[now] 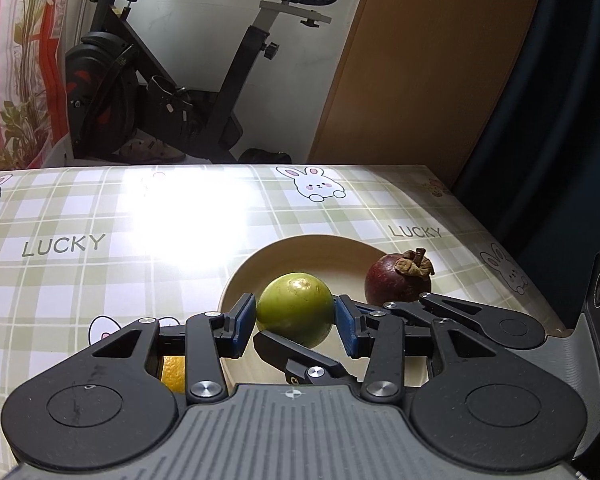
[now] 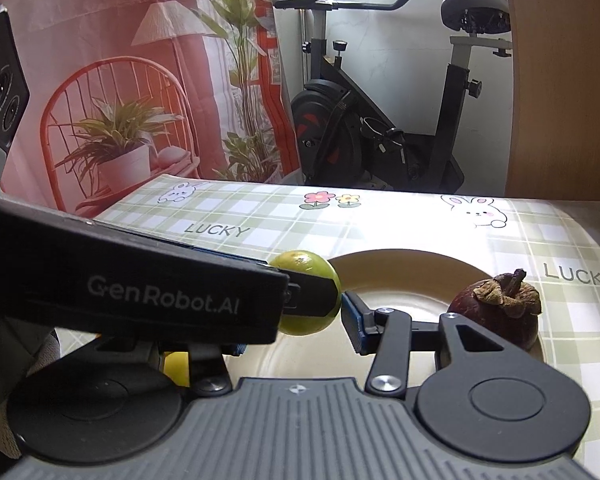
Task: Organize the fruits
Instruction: 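Carry the green apple with the right tool onto the plate, then open the right tool to release the green apple and withdraw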
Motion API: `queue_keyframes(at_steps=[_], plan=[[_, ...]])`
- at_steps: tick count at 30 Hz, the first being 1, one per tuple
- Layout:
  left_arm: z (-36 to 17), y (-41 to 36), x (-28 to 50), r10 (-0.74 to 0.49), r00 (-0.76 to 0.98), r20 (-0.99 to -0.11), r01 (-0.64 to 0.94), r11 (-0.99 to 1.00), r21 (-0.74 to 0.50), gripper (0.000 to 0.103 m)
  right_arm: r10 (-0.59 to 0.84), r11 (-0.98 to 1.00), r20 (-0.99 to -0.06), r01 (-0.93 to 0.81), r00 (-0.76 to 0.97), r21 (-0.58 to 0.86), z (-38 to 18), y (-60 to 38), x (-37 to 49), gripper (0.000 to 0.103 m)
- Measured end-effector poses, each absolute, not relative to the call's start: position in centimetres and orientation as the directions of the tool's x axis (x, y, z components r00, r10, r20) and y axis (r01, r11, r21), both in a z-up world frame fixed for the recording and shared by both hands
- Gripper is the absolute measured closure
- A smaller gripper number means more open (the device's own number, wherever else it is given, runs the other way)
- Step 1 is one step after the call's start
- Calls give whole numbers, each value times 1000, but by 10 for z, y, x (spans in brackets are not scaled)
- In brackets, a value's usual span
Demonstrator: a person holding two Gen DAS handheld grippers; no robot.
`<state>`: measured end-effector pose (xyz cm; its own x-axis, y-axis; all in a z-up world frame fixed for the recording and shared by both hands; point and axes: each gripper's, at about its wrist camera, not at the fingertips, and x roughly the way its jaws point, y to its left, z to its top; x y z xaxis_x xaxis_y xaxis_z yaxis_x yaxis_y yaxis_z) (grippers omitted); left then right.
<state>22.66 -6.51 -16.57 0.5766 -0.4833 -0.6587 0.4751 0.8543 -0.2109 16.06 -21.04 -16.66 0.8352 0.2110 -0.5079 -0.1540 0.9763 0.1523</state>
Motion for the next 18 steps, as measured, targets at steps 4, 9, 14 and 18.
queue_keyframes(at_steps=[4, 9, 14, 18], plan=[[-175, -65, 244, -472, 565, -677, 459, 861, -218, 57, 196, 980, -546, -143, 815, 139, -172, -209, 177, 55], [-181, -63, 253, -466, 555, -689, 446, 866, -227, 56, 187, 982, -572, -134, 799, 134, -178, -207, 187, 55], [-188, -63, 258, -468, 546, -695, 441, 865, -237, 56, 173, 984, -596, -117, 784, 132, -181, -205, 193, 54], [-189, -61, 255, -478, 541, -692, 444, 861, -248, 56, 166, 986, -619, -109, 767, 129, -180, -203, 193, 53]])
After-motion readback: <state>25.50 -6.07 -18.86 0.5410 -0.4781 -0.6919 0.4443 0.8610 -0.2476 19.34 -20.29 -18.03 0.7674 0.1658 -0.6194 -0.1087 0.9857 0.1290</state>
